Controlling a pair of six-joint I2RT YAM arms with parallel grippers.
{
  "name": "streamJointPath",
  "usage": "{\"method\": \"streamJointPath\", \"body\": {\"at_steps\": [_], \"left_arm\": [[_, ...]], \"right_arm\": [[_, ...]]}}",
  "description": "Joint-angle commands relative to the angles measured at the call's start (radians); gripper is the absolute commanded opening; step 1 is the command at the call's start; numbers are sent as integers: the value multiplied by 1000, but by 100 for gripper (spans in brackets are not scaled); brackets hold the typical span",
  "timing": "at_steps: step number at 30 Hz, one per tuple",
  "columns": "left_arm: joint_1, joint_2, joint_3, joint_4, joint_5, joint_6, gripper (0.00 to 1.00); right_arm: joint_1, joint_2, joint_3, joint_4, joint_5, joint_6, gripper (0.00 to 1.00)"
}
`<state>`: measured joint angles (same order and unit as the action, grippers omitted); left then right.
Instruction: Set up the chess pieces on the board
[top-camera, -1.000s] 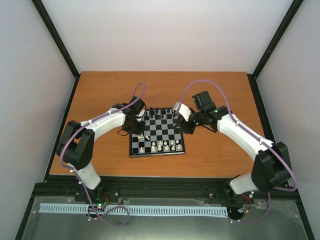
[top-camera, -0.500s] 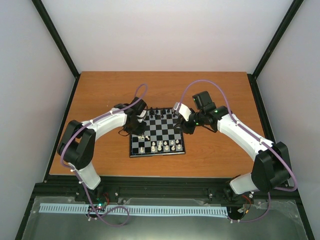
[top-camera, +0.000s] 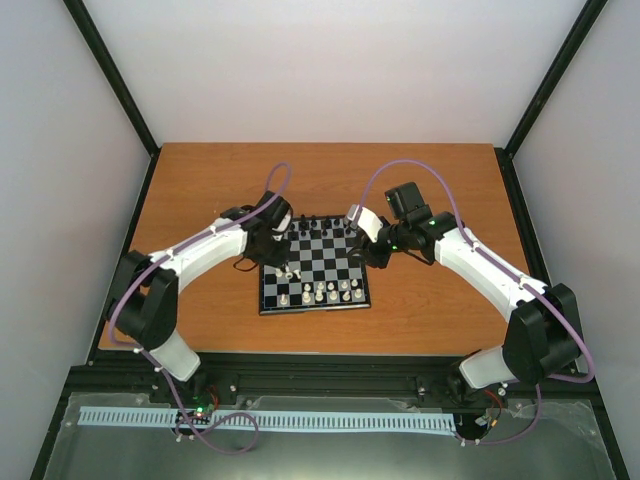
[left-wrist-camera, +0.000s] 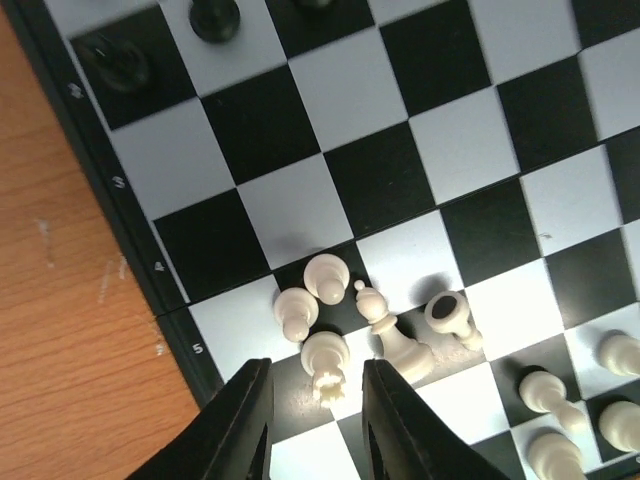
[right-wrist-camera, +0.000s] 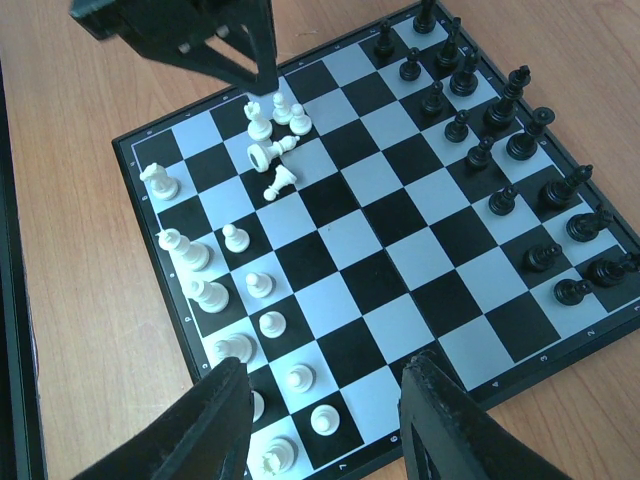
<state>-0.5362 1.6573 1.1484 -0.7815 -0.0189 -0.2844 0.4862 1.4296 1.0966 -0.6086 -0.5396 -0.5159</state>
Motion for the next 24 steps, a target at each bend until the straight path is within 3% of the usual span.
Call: {"method": "streamJointPath", "body": {"at_steps": [1, 8, 24], "left_arm": [[-8, -76, -3, 16, -41, -4, 28], [-8, 6, 15, -36, -33, -24, 22], [-8, 52, 24, -30, 39, -19, 22]], "right_arm": [[-11, -6, -10, 14, -20, -12, 41], [-11, 5, -6, 12, -21, -12, 40], [-13, 29, -4, 5, -23, -19, 40]]}}
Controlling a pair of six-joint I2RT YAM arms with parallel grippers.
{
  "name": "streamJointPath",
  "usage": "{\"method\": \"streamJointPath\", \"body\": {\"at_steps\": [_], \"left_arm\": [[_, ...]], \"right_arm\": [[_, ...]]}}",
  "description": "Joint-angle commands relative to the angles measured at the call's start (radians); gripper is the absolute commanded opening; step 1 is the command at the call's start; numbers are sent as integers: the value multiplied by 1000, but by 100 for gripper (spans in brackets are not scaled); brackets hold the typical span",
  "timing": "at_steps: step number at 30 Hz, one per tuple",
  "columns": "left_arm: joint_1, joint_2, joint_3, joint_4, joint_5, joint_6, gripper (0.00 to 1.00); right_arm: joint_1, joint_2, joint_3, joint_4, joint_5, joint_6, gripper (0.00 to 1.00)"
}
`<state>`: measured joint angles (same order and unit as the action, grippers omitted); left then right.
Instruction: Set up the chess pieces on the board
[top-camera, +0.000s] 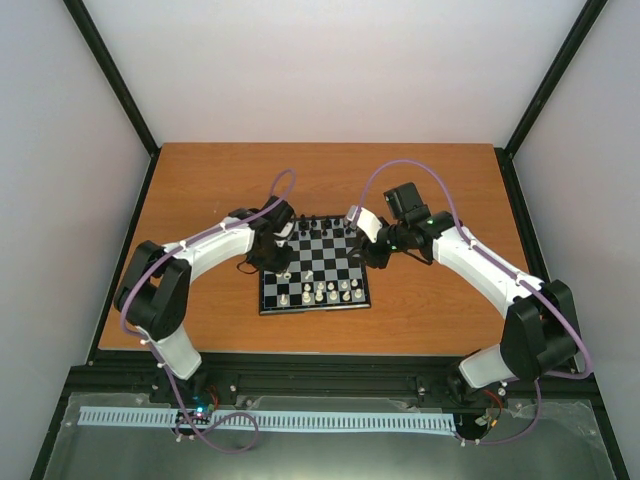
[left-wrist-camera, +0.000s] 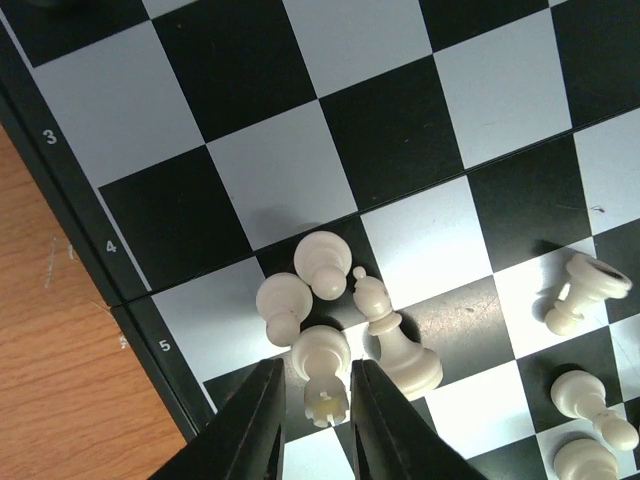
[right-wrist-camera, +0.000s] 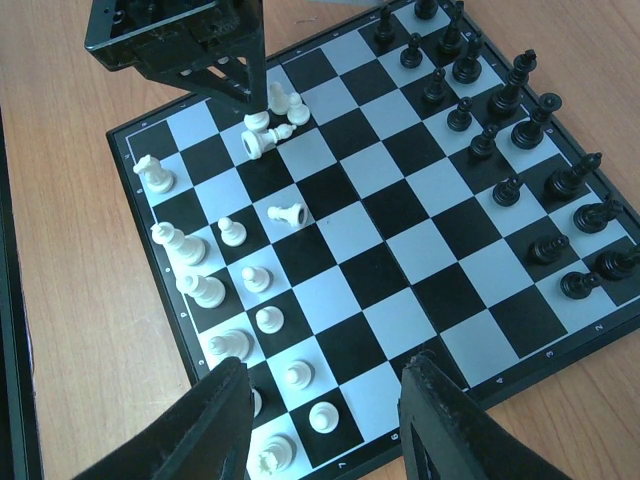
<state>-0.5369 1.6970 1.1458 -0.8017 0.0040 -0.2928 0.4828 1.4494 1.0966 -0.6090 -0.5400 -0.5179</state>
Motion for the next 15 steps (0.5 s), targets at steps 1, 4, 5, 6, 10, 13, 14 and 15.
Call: {"method": "streamJointPath", "body": {"at_steps": [1, 4, 5, 6, 10, 13, 14, 15], "left_arm": [[-8, 13, 26, -10, 15, -11, 22], [-8, 15, 25, -11, 17, -11, 20], [-8, 16, 26, -12, 17, -11, 19], [-8, 18, 26, -13, 17, -10, 19], [-8, 27, 29, -14, 14, -8, 19], [-8, 35, 32, -17, 5, -7, 19], [-8, 36, 32, -17, 3, -8, 19], [-8, 37, 32, -17, 0, -8, 19]], "right_arm": [[-9, 8, -3, 6, -20, -17, 40], [-9, 7, -3, 5, -21, -19, 40], [-9, 8, -3, 4, -21, -18, 40], [-9, 9, -3, 5, -21, -19, 40], [-9, 12, -4, 5, -22, -19, 40], [-9, 13, -1, 4, -23, -19, 40], [-9, 13, -2, 4, -22, -20, 40], [-9, 13, -2, 3, -23, -20, 40]]}}
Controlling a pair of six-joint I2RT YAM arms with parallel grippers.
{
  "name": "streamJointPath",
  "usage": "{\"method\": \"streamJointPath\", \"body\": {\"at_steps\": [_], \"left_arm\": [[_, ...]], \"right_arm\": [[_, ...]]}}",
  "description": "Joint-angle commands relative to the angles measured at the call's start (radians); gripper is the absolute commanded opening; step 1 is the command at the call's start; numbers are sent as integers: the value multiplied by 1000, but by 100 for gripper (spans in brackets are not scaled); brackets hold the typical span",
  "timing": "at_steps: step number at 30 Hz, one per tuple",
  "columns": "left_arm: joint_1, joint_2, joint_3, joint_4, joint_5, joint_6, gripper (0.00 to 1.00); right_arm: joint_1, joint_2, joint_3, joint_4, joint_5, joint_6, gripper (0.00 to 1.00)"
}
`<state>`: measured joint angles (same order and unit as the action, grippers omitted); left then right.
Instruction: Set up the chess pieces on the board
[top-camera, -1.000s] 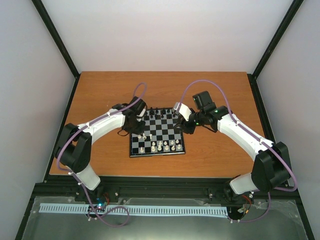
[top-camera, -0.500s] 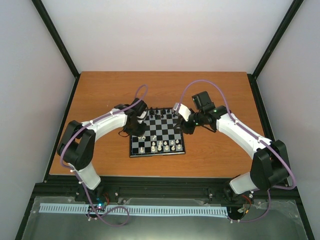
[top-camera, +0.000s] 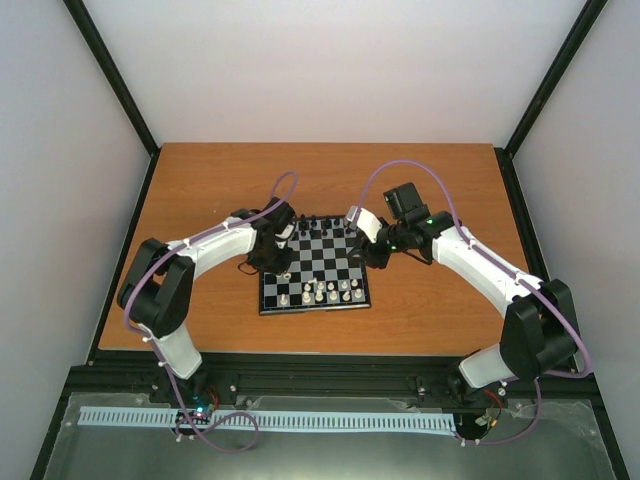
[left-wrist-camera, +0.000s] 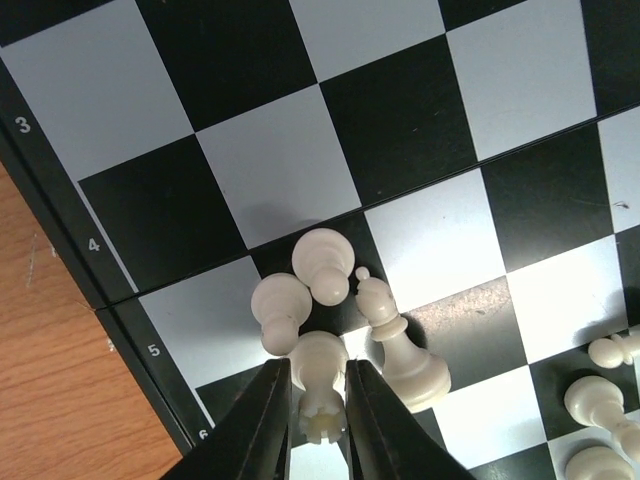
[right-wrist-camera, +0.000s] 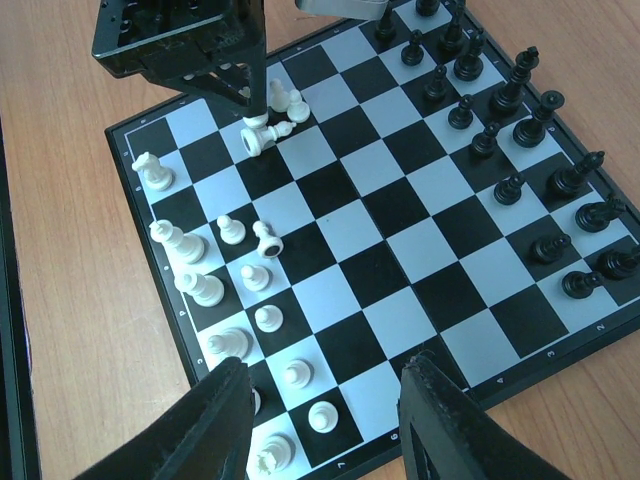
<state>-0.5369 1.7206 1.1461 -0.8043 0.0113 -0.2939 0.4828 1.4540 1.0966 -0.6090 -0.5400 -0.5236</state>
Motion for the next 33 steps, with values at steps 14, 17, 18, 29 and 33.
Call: {"method": "streamJointPath", "body": {"at_steps": [14, 17, 18, 29, 33], "left_arm": [[-60, -132, 22, -94, -100, -56, 12], [-62, -198, -12, -135, -106, -76, 12], [-64, -224, -27, -142, -99, -83, 12], [-126, -306, -171, -125, -24, -158, 12], [-126, -300, -212, -86, -8, -160, 12]], "right_arm": [[-11, -18, -1, 0, -26, -13, 40], [-13, -30, -1, 0, -30, -13, 40], [-15, -33, -1, -1, -31, -13, 40], [-19, -42, -3, -1, -35, -16, 40], [-21, -40, -3, -1, -34, -15, 40]]}}
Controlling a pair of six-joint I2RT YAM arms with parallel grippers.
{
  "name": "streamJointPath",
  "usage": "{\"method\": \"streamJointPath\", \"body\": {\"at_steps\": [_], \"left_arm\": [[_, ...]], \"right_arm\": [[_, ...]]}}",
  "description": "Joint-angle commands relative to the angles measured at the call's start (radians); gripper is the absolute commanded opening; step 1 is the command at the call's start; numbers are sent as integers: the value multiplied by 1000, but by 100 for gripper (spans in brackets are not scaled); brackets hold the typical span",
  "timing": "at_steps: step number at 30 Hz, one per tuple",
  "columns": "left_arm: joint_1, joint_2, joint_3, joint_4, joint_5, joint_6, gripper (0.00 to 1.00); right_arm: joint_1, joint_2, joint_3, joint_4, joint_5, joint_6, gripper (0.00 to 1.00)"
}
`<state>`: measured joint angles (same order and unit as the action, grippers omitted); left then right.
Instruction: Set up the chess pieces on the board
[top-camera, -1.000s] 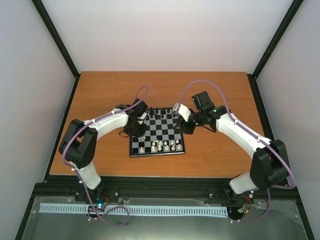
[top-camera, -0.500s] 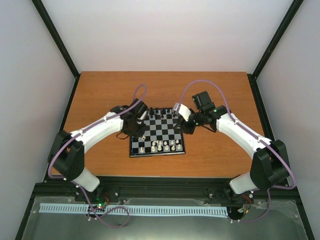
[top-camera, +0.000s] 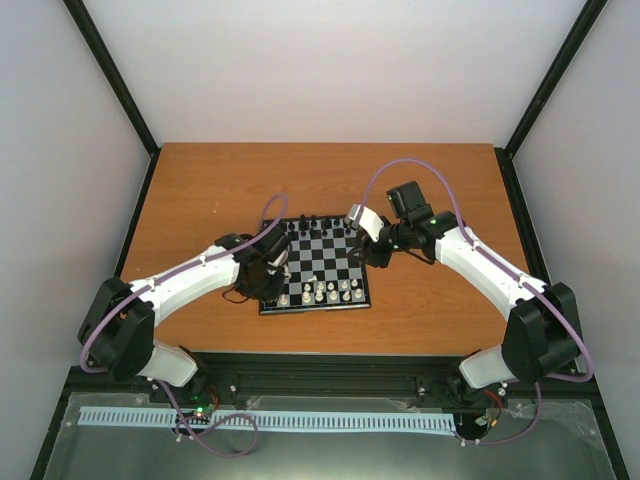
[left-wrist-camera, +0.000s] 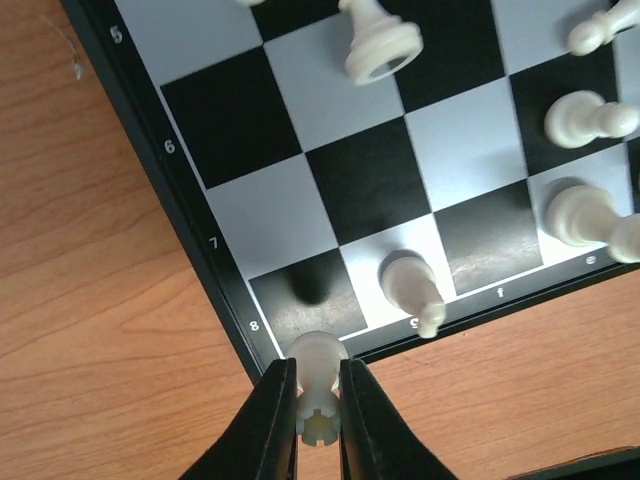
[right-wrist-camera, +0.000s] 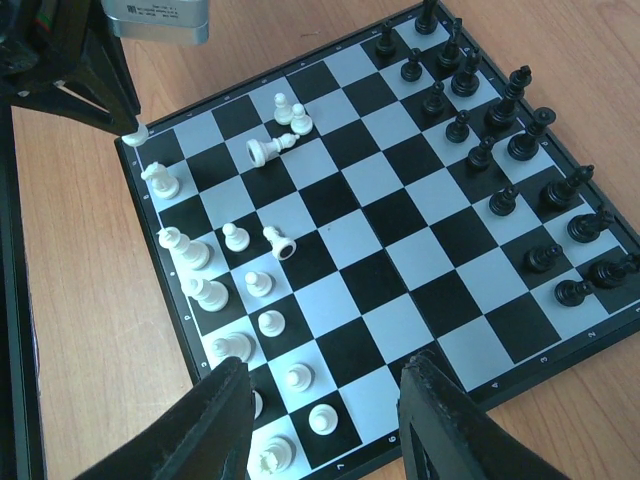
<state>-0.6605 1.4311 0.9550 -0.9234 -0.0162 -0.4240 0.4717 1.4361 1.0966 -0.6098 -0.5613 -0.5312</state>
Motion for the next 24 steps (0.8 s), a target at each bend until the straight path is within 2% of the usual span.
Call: {"method": "streamJointPath", "body": {"at_steps": [1, 24], "left_arm": [[-2, -7, -32, 44, 21, -31, 12], [-2, 67, -59, 117, -10, -1, 13]], "right_arm": [[-11, -22, -3, 0, -10, -9, 40], [-21, -2, -4, -5, -5, -19, 40]]}}
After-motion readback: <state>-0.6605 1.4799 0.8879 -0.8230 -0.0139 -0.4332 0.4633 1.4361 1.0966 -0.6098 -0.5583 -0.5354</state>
